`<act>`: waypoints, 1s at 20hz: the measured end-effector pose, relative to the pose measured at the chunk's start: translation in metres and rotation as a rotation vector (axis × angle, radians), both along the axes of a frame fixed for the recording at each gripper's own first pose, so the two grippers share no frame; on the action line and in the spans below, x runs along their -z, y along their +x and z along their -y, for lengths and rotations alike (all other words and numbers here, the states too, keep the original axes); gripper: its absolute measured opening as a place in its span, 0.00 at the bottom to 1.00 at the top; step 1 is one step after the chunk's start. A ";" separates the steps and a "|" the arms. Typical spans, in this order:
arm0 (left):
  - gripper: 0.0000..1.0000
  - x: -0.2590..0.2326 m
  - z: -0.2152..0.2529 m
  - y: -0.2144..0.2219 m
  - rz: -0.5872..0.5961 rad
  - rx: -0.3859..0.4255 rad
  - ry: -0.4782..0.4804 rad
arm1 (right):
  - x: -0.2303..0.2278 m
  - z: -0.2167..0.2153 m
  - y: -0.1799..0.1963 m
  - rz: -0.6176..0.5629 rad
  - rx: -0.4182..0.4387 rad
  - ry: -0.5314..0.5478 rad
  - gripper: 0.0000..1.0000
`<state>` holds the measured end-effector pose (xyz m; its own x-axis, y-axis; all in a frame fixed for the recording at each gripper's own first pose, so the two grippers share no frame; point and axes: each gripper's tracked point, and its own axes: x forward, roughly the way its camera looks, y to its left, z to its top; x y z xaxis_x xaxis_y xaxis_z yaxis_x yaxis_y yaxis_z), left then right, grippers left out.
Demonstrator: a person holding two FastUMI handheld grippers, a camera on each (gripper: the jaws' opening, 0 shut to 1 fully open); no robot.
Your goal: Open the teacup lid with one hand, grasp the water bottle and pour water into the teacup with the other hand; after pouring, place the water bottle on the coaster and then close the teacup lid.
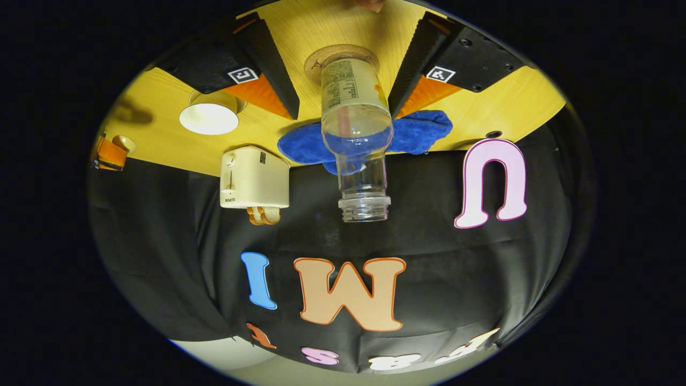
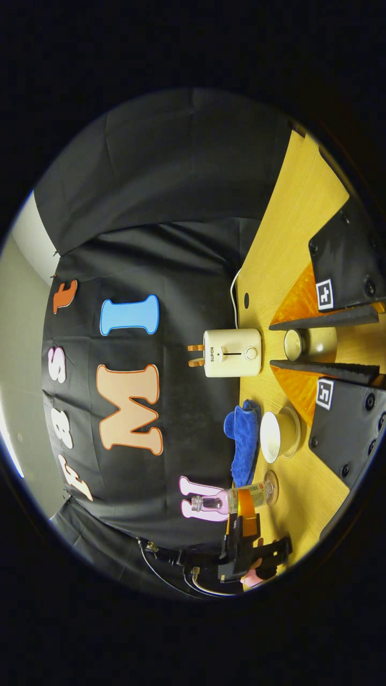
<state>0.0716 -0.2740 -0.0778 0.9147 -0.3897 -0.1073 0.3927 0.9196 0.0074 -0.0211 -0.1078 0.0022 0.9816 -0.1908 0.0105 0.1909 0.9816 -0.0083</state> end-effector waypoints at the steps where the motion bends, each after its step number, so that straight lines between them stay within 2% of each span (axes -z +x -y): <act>1: 0.97 0.002 -0.001 -0.003 -0.002 -0.004 -0.006 | 0.000 0.000 0.000 0.000 0.000 0.000 0.32; 11: 0.97 0.004 -0.022 -0.017 0.008 -0.041 -0.020 | 0.001 -0.001 0.001 -0.003 0.000 0.000 0.32; 17: 0.97 -0.015 -0.043 -0.032 0.116 -0.070 -0.065 | 0.000 -0.004 0.003 -0.004 -0.012 -0.001 0.32; 20: 0.97 -0.011 -0.048 -0.035 0.104 -0.080 -0.078 | 0.001 -0.004 0.006 -0.001 0.003 -0.001 0.32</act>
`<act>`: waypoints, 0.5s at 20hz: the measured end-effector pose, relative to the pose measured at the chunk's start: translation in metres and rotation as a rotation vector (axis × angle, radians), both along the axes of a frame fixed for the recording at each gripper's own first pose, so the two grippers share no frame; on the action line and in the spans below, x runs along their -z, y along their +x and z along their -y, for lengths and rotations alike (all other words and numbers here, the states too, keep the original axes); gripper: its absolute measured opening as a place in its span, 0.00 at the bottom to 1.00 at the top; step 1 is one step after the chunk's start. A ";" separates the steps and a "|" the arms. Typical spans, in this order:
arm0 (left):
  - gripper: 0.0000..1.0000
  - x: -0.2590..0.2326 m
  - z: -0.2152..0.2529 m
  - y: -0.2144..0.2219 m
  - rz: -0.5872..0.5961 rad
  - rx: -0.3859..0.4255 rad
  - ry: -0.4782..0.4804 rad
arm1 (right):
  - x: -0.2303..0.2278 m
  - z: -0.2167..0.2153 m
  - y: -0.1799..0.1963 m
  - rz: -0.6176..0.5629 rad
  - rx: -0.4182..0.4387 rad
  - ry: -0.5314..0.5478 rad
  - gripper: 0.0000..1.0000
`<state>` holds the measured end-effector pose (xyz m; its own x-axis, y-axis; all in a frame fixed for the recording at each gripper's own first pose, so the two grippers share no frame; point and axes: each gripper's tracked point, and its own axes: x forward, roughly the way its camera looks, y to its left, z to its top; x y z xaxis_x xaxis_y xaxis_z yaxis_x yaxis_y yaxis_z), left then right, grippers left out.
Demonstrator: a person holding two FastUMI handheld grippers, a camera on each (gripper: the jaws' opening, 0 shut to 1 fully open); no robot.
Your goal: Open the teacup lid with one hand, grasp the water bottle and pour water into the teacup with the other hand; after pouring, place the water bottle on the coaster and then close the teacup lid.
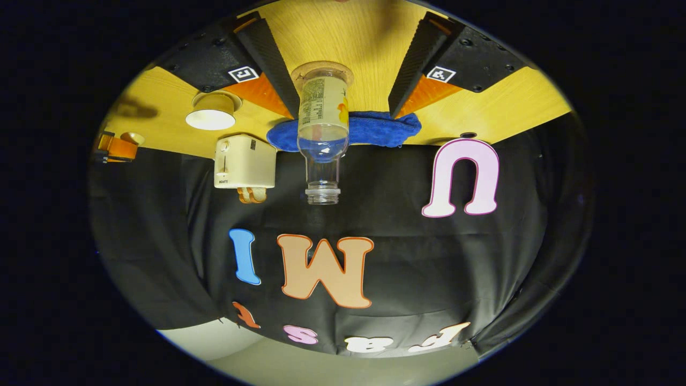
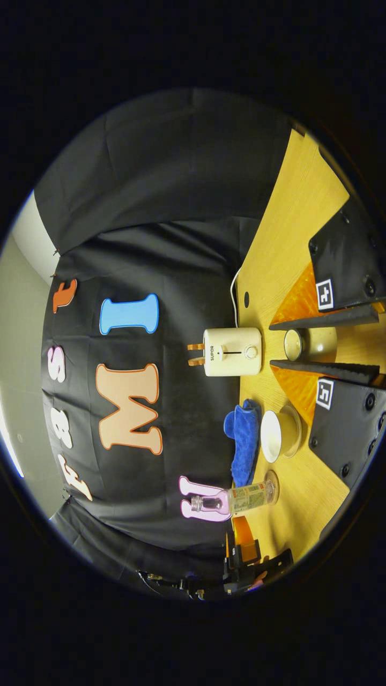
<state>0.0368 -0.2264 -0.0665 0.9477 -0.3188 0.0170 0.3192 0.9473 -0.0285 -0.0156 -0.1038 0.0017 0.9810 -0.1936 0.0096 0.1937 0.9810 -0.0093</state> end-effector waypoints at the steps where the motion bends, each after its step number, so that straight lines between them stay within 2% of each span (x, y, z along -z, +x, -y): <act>1: 0.96 0.000 -0.001 0.002 0.001 -0.003 -0.001 | 0.000 -0.005 0.002 -0.002 -0.010 0.000 0.30; 3: 0.96 0.000 -0.005 0.002 0.002 -0.026 0.000 | 0.001 -0.018 0.010 -0.004 -0.045 0.001 0.32; 6: 0.96 0.000 -0.020 0.006 -0.001 -0.102 0.002 | 0.003 -0.036 0.028 -0.008 -0.098 0.004 0.32; 10: 0.96 0.000 -0.026 0.006 0.000 -0.143 0.004 | 0.005 -0.072 0.052 -0.013 -0.222 0.009 0.30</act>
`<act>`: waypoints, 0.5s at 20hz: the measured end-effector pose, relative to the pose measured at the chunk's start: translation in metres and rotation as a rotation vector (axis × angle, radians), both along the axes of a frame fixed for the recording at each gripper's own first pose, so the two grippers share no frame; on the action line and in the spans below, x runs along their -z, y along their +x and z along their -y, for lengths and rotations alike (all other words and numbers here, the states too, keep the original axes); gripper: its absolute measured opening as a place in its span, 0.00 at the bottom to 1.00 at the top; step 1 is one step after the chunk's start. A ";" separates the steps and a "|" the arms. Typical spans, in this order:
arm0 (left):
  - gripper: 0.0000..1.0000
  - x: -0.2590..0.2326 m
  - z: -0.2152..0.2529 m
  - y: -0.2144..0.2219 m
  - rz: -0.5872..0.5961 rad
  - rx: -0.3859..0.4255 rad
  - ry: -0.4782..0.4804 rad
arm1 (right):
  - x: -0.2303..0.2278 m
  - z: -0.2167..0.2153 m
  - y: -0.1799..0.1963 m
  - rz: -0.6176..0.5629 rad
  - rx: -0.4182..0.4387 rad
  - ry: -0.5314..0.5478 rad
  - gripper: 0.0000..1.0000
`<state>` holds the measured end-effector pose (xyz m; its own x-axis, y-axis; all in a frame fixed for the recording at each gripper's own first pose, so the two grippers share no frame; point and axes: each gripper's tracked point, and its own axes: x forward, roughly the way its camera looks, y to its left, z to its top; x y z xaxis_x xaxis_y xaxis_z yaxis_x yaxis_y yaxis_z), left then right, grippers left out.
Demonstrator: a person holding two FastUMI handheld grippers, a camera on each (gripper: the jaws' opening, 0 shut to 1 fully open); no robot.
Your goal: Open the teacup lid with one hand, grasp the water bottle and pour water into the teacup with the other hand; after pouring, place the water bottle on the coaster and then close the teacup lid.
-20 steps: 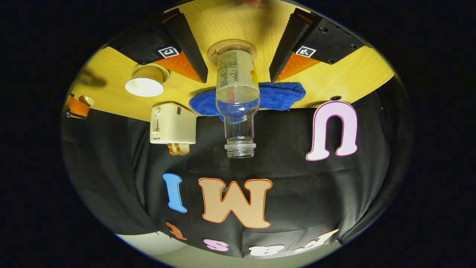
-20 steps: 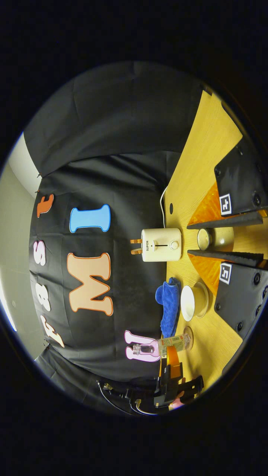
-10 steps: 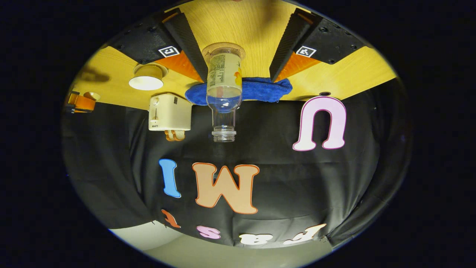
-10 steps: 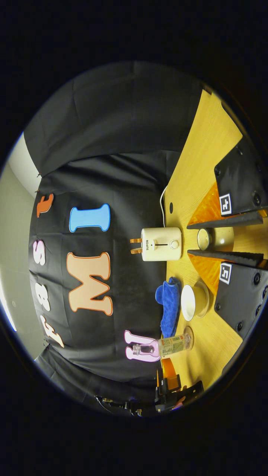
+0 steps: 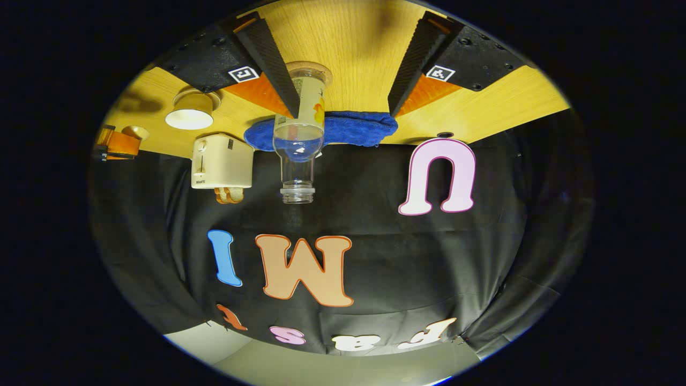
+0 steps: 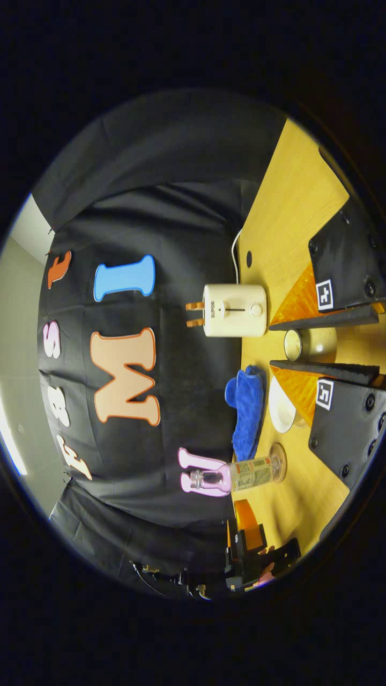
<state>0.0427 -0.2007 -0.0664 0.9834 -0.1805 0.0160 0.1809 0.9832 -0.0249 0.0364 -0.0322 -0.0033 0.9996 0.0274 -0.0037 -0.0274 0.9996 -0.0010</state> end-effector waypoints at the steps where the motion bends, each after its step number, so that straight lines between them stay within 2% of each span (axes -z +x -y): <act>1: 0.96 0.000 -0.004 0.000 0.000 -0.014 -0.001 | 0.001 -0.009 0.006 -0.002 -0.035 0.000 0.29; 4: 0.96 -0.001 -0.003 0.000 0.000 -0.019 -0.002 | 0.002 -0.030 0.023 -0.004 -0.111 0.005 0.32; 6: 0.96 0.000 -0.007 0.000 0.000 -0.037 -0.001 | 0.003 -0.041 0.034 -0.007 -0.151 0.006 0.29; 8: 0.96 0.000 -0.018 0.002 -0.001 -0.086 0.000 | 0.004 -0.050 0.047 -0.010 -0.181 0.007 0.32; 10: 0.96 0.001 -0.029 0.000 -0.004 -0.142 0.001 | 0.005 -0.057 0.059 -0.016 -0.199 0.008 0.30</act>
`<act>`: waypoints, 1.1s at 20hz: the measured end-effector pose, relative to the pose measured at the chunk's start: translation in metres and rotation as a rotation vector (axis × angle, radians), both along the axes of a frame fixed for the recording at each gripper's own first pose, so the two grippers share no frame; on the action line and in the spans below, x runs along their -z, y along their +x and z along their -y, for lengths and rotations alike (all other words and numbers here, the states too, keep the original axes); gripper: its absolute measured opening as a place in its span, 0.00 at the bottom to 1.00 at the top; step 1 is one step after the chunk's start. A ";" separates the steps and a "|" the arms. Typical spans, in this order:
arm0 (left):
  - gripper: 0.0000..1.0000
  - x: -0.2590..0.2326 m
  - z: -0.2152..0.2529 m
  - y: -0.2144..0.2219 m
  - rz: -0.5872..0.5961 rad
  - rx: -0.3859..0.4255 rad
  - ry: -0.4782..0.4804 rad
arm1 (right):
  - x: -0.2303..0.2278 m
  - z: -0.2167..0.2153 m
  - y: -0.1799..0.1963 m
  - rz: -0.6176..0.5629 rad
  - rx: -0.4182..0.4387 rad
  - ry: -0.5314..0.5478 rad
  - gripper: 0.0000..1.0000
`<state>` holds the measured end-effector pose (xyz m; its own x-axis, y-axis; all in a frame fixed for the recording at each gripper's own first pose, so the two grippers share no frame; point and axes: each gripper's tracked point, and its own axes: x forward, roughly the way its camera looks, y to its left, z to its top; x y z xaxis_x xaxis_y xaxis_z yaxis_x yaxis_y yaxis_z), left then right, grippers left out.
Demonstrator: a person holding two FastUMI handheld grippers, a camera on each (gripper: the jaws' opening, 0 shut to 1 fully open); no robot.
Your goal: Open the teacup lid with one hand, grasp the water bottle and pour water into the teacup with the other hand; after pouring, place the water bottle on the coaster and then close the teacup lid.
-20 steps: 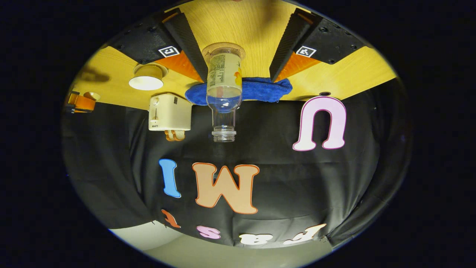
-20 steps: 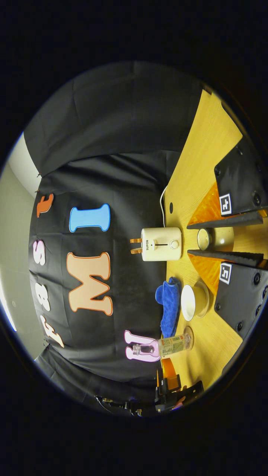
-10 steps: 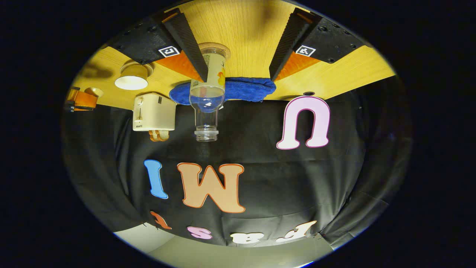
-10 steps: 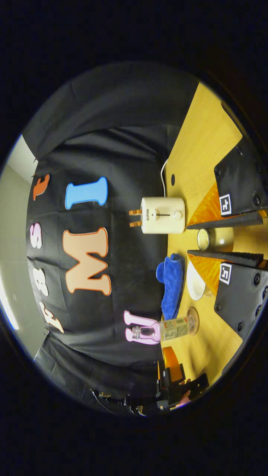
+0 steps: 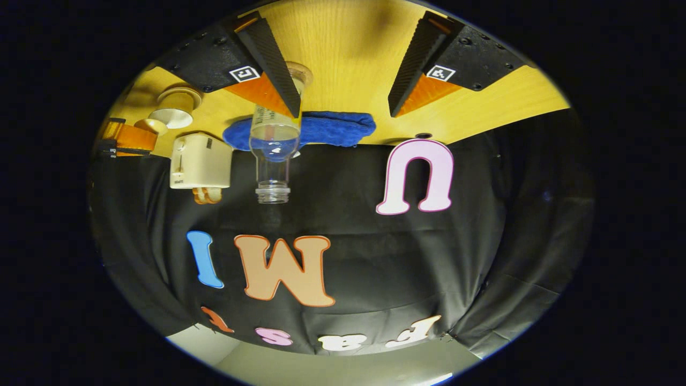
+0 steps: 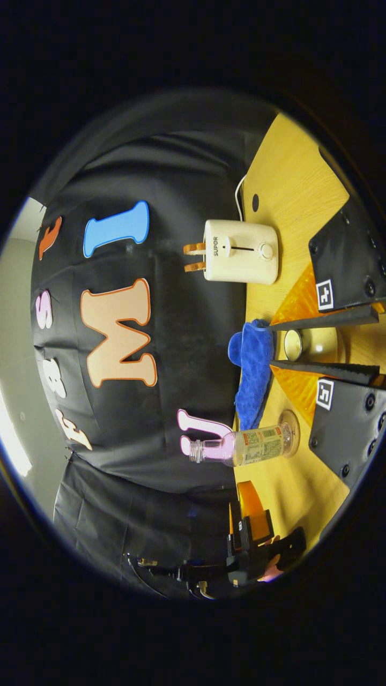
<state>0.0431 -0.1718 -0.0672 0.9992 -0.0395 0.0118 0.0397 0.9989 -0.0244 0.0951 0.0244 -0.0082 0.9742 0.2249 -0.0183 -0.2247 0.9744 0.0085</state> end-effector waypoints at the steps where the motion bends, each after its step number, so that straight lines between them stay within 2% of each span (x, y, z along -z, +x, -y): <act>1: 0.96 0.000 -0.002 0.000 -0.002 -0.018 0.002 | 0.001 -0.003 0.005 -0.007 -0.010 -0.001 0.31; 5: 0.96 0.000 -0.004 0.000 -0.003 -0.035 0.001 | 0.009 -0.013 0.020 -0.048 -0.039 -0.013 0.34; 8: 0.95 0.000 -0.004 -0.001 -0.002 -0.036 0.000 | 0.015 -0.017 0.025 -0.087 -0.051 -0.025 0.32; 16: 0.95 0.000 -0.002 0.000 -0.001 -0.034 0.000 | 0.024 -0.021 0.021 -0.139 -0.074 -0.041 0.34; 17: 0.95 0.000 -0.002 0.000 -0.001 -0.034 0.000 | 0.024 -0.021 0.020 -0.144 -0.074 -0.044 0.30; 18: 0.95 0.000 -0.002 -0.001 -0.001 -0.034 0.000 | 0.025 -0.020 0.020 -0.150 -0.072 -0.044 0.30; 22: 0.95 0.000 -0.002 0.000 -0.001 -0.034 0.000 | 0.027 -0.019 0.017 -0.164 -0.063 -0.035 0.35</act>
<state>0.0436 -0.1695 -0.0674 0.9999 -0.0052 0.0110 0.0055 0.9997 -0.0241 0.1118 0.0434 -0.0354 0.9414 0.2820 -0.1850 -0.2839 0.9587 0.0164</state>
